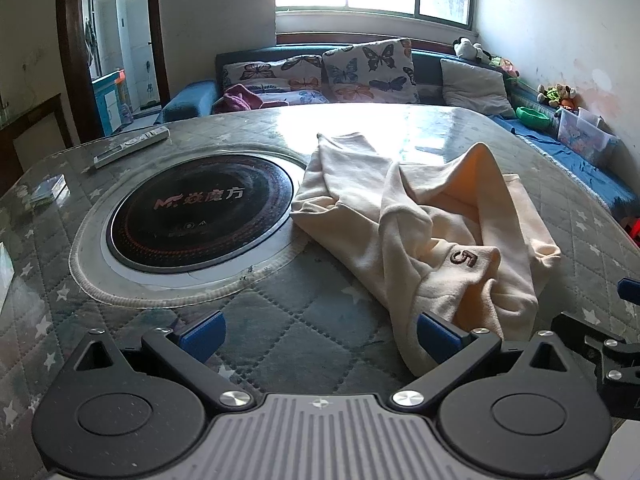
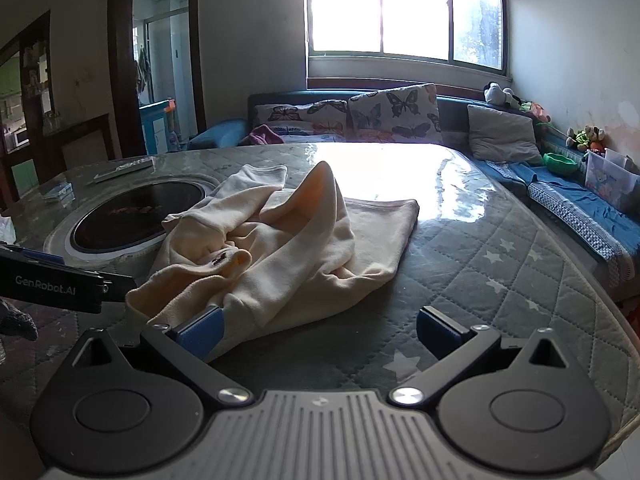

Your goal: Fold clothes

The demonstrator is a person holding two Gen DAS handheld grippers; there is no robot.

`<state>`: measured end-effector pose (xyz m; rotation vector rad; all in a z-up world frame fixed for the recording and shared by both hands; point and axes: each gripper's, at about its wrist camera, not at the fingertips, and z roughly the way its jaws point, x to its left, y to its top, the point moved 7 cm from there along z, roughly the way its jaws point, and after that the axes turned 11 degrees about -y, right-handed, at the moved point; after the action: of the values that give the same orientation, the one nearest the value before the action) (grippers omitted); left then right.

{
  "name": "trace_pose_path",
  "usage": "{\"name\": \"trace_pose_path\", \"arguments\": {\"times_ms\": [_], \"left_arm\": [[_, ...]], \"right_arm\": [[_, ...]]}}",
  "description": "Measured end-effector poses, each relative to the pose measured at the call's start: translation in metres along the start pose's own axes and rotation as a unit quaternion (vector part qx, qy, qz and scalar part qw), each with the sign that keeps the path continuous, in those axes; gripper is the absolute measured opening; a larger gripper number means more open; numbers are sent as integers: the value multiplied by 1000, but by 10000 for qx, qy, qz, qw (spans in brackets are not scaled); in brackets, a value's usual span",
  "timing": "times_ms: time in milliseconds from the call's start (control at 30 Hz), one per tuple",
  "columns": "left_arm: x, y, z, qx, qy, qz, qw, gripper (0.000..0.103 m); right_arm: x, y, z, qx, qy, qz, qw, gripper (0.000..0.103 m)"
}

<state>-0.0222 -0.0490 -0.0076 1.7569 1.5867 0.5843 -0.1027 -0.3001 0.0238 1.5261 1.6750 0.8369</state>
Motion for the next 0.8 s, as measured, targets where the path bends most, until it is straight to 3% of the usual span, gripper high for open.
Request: {"name": "trace_pose_path", "arguments": {"times_ms": [800], "left_arm": [[-12,4,-5,-5,-45,151,9999,103]], "right_arm": [[3,-3,4,51,98,33,9999,103]]}}
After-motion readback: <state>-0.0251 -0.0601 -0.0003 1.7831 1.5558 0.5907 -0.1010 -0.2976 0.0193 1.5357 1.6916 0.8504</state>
